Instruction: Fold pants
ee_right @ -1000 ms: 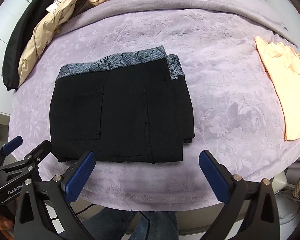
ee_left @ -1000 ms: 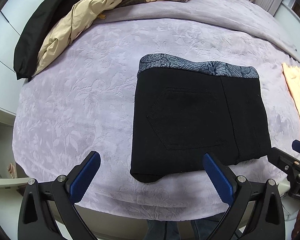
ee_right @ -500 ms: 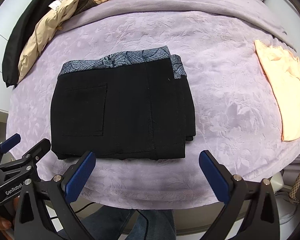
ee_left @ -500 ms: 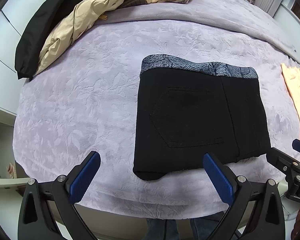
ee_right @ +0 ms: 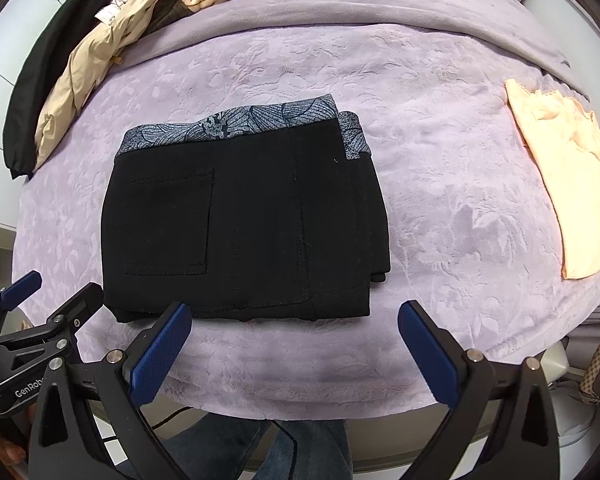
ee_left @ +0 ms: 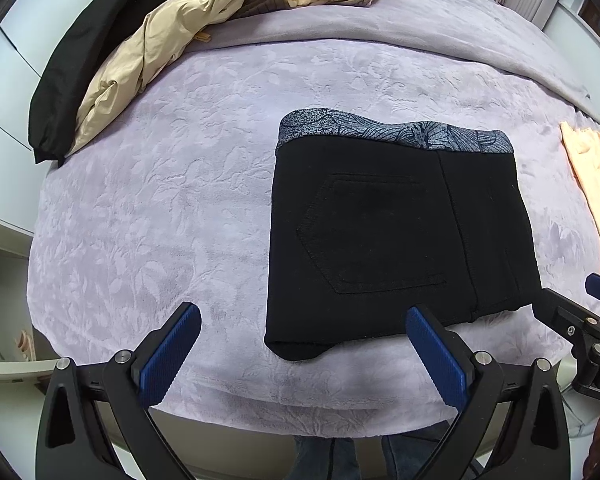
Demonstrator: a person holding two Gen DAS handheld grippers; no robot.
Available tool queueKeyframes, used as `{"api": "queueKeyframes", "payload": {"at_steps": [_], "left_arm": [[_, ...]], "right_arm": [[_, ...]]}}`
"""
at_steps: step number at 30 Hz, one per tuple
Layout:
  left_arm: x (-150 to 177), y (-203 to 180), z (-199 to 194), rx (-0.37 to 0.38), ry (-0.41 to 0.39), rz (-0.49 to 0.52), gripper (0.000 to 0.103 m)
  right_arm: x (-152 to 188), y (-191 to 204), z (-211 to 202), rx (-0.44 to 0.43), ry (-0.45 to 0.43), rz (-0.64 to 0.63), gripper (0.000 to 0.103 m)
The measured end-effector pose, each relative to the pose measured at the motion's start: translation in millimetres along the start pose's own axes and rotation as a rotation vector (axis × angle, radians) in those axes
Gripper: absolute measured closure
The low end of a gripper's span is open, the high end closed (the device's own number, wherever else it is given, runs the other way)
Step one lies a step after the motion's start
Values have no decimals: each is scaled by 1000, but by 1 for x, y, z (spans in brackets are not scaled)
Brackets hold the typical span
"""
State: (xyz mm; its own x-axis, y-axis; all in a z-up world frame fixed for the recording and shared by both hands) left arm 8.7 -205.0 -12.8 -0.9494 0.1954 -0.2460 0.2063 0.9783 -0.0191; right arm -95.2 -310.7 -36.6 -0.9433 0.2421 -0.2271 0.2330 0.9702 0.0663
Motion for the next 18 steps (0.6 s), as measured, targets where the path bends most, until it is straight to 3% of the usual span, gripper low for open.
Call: {"api": "queueKeyframes", "payload": {"at_steps": [18], "left_arm": [[0,-3,1,3,0,9,0]], "right_arm": [[-5,-1,0,6,0,-4,0]]}}
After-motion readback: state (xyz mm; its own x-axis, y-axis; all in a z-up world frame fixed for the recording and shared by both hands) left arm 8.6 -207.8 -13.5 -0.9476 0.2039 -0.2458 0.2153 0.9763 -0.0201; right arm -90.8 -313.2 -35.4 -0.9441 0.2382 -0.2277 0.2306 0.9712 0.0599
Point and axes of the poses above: each gripper's, at about its wrist camera, not at the fingertips, and z roughly the way its jaws point, y to its left, x to its underside, the point moved 2 cm from there along z, roughly the way its jaws point, and after that the axes turned 15 degrees about -z, right-handed, at the moved point
